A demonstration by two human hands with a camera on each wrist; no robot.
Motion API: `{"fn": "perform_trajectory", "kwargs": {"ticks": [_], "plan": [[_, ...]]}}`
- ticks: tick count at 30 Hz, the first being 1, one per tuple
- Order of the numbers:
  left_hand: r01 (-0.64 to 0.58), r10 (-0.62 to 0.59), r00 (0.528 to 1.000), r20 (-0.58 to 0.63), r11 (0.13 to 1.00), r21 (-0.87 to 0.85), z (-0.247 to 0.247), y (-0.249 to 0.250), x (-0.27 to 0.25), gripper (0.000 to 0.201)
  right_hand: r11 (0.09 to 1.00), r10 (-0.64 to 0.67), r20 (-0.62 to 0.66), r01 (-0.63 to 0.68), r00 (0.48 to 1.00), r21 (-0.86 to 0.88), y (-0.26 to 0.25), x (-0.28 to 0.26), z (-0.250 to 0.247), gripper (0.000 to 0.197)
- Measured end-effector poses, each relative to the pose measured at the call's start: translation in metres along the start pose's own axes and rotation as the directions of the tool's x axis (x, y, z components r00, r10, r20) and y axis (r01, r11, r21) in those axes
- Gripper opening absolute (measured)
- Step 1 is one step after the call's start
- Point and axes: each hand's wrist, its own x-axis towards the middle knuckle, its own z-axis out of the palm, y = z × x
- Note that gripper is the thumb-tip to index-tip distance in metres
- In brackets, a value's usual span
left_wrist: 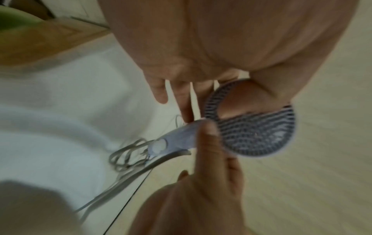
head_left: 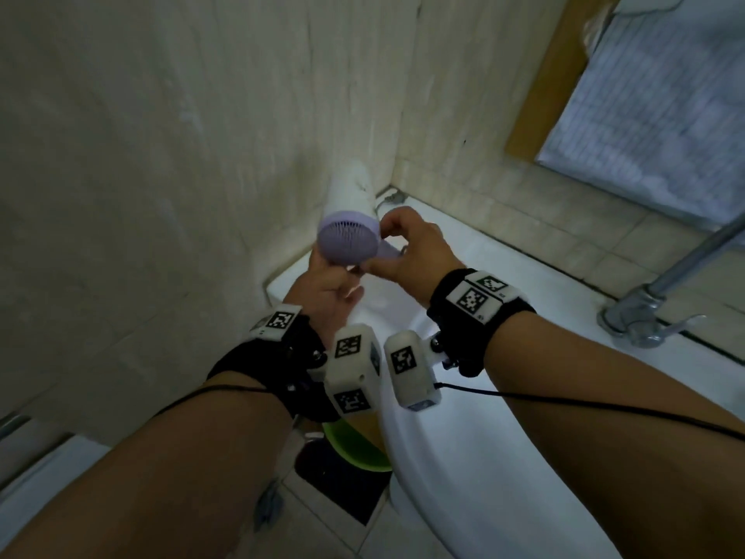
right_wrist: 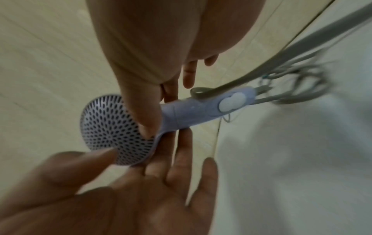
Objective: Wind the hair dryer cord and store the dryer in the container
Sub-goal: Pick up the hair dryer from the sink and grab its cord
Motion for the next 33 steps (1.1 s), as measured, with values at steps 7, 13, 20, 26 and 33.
{"fn": "perform_trajectory", "kwargs": {"ticks": [7, 13, 20, 26, 33], "plan": [[-0.006, -0.017, 0.990, 0.142, 0.987, 0.158, 0.062, 0.002, -0.013, 0.064, 0.970, -0.036, 0.039, 0.026, 0.999, 0.243, -0.028, -0.022, -0.049, 0.027], [-0.099, 0.081, 0.981, 0.178, 0.990, 0.099, 0.096, 0.015, -0.029, 0.053, 0.949, 0.041, 0.044, -0.053, 0.998, 0.311, -0.010, -0.050, -0.086, 0.038], [-0.189, 0.177, 0.952, 0.248, 0.982, 0.021, 0.132, 0.028, -0.053, 0.053, 0.993, 0.067, -0.062, -0.073, 0.996, -0.093, 0.017, -0.083, -0.131, 0.032], [-0.206, 0.226, 0.950, 0.216, 0.972, -0.110, 0.163, 0.039, -0.070, 0.029, 0.986, 0.159, -0.442, -0.168, 0.883, 0.019, 0.013, -0.102, -0.164, 0.021], [-0.305, 0.301, 0.918, 0.257, 0.952, -0.027, 0.195, 0.036, -0.088, 0.044, 0.830, 0.350, -0.095, -0.262, 0.932, 0.492, -0.020, -0.111, -0.178, 0.044]]}}
